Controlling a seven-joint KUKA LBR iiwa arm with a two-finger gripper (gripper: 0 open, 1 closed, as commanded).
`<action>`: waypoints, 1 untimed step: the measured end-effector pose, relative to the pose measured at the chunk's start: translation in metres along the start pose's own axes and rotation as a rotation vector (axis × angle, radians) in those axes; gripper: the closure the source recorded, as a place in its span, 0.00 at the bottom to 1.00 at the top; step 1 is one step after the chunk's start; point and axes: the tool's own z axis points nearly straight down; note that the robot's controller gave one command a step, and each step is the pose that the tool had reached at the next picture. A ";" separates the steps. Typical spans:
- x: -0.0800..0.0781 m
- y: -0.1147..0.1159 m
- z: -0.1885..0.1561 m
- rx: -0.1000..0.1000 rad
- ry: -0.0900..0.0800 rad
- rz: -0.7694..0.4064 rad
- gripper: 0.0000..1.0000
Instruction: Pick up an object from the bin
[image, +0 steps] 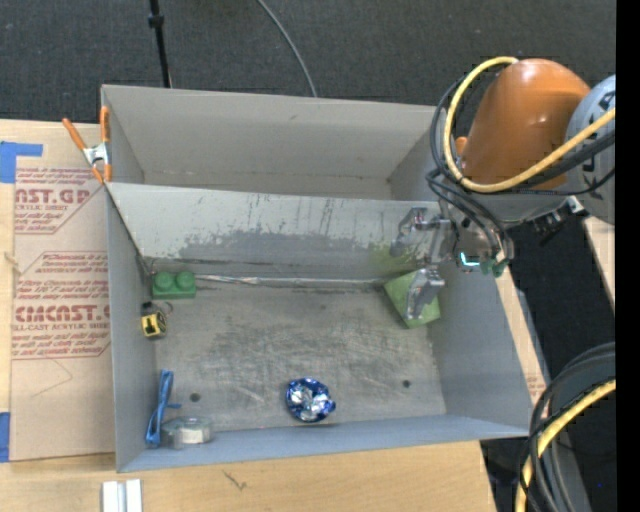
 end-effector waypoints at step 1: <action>0.082 -0.001 0.159 -0.001 0.001 -0.240 0.00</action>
Offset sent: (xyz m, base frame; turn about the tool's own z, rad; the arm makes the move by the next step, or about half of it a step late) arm -0.0801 -0.0025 -0.1549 -0.2395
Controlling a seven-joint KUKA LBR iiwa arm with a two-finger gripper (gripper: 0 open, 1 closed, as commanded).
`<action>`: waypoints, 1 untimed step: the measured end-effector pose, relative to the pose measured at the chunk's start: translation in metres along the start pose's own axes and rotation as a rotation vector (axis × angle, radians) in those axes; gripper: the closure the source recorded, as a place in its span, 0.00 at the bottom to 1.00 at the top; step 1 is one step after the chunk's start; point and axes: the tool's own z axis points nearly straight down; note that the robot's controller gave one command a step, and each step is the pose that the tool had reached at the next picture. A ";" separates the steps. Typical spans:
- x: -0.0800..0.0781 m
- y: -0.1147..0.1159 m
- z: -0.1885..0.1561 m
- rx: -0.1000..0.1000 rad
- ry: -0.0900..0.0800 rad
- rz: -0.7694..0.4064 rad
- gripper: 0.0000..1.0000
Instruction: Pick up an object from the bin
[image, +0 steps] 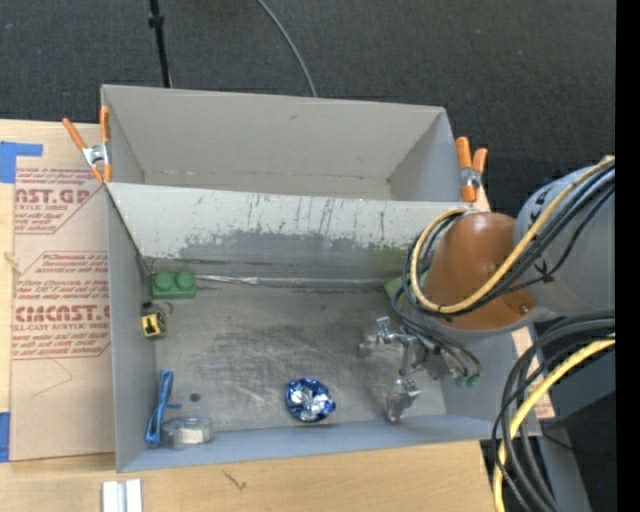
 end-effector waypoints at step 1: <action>-0.013 0.076 0.005 0.006 -0.020 -0.033 0.00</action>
Offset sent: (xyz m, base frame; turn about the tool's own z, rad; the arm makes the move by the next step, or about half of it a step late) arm -0.0095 0.0739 -0.0078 -0.0288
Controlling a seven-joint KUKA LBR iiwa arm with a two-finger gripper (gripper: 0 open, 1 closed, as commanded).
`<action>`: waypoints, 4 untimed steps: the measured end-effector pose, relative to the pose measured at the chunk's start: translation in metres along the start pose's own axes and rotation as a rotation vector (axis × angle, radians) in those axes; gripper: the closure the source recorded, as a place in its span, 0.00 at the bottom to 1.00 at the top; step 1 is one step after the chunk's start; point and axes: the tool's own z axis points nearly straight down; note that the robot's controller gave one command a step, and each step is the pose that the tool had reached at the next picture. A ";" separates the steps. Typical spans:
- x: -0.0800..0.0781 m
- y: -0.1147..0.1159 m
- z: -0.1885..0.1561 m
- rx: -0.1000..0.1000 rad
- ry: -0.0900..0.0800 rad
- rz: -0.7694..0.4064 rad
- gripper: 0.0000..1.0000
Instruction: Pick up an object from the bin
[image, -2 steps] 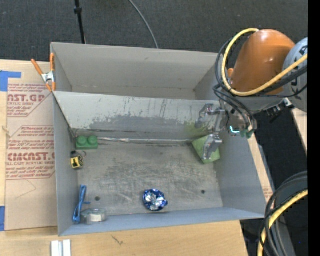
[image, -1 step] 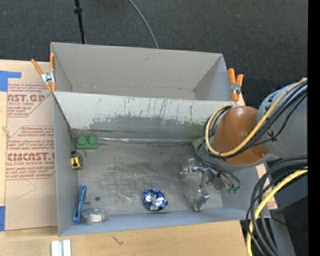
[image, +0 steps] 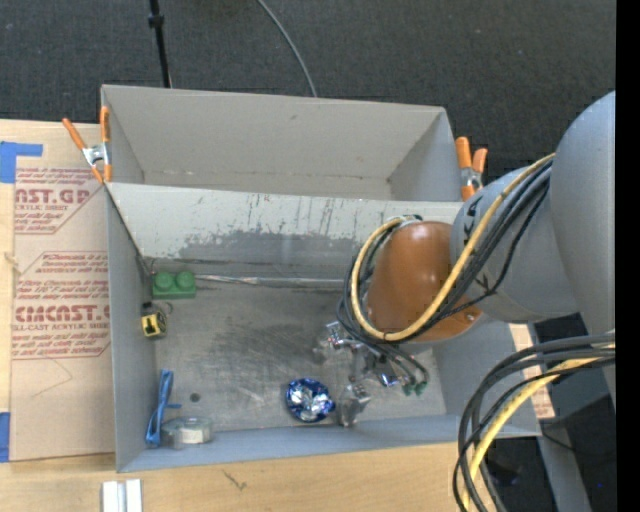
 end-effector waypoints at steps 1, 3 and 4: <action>-0.008 0.037 -0.001 0.003 -0.008 -0.136 0.00; -0.008 0.039 -0.001 -0.001 -0.007 -0.136 0.00; -0.040 0.095 -0.006 -0.006 0.010 -0.015 0.00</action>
Offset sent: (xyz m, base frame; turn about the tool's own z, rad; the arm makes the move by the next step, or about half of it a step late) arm -0.0090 0.0385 -0.0031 -0.1369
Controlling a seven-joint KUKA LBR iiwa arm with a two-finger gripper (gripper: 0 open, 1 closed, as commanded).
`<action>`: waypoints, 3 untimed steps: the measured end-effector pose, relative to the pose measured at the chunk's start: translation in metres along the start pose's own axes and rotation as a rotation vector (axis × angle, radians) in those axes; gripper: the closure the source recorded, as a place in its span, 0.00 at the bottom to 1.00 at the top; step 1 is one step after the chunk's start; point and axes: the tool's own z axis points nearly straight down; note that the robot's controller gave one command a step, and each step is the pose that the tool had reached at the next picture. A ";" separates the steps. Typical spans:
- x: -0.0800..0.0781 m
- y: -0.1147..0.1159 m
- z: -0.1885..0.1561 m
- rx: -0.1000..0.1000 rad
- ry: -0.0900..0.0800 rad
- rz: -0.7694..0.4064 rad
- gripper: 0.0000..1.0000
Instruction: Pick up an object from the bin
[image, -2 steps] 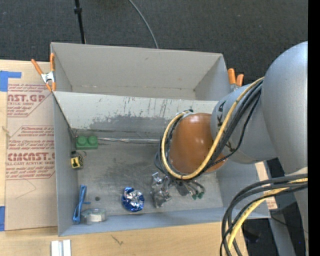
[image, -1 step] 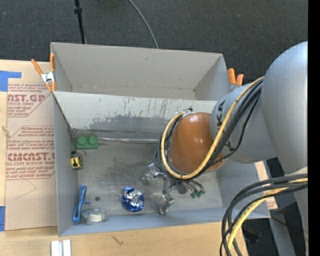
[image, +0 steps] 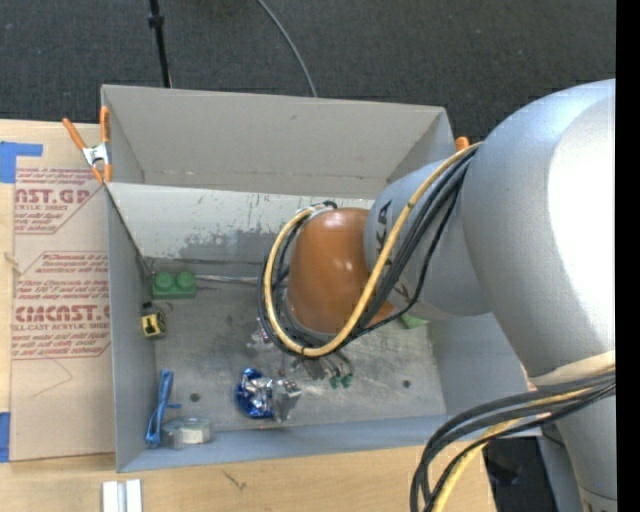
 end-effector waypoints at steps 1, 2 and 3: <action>0.009 0.028 0.005 0.007 -0.016 -0.052 0.00; 0.009 0.029 0.005 0.004 -0.014 -0.050 1.00; 0.005 0.021 -0.125 0.003 -0.005 -0.063 1.00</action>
Offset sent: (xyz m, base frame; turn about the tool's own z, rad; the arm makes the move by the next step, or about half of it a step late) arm -0.0226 0.0244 -0.0094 -0.0514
